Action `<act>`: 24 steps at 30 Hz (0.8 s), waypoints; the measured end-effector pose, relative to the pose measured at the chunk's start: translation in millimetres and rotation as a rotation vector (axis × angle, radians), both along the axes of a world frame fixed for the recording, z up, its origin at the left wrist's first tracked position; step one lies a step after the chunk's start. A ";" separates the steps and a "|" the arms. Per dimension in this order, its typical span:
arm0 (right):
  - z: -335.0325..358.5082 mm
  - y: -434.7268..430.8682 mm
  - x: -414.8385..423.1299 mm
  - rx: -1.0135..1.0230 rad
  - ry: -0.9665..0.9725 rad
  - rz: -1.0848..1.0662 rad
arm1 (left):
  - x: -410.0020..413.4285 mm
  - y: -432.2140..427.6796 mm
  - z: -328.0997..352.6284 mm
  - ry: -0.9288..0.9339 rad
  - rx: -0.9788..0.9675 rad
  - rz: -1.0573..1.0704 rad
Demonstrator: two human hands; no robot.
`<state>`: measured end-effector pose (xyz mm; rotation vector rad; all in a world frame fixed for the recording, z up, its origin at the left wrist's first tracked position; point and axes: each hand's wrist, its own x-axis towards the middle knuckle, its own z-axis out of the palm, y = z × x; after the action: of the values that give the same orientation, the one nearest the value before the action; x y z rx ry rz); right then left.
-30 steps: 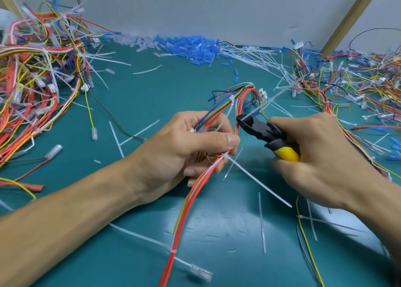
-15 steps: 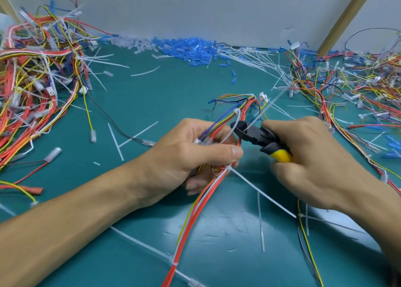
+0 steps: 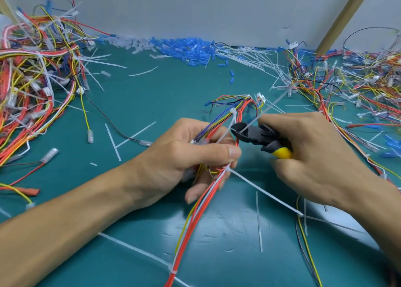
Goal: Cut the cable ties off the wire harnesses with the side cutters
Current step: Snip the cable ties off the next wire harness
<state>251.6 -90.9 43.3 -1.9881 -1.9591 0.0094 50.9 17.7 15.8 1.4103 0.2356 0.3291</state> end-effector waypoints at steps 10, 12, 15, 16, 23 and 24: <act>-2.0 0.0 4.9 -0.007 -0.006 -0.034 | -0.9 1.1 -0.3 0.018 -0.026 0.026; -1.9 -0.6 2.1 0.004 -0.020 -0.032 | -0.3 0.5 0.0 0.019 -0.029 0.037; -3.8 0.1 0.5 0.004 -0.020 -0.007 | -0.1 -0.2 -0.2 0.034 -0.003 0.047; -4.8 0.5 1.3 0.009 -0.018 -0.001 | -0.3 -0.1 -0.2 0.040 0.004 0.047; -5.2 1.8 3.5 0.037 -0.011 -0.036 | -1.5 -0.9 -0.1 0.037 0.007 0.029; -5.6 1.9 2.4 0.043 -0.005 -0.028 | -1.7 -0.8 0.2 0.039 0.009 0.033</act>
<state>254.0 -89.0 37.7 -1.9898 -1.9178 -0.0438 49.2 17.0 16.0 1.4242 0.2902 0.3308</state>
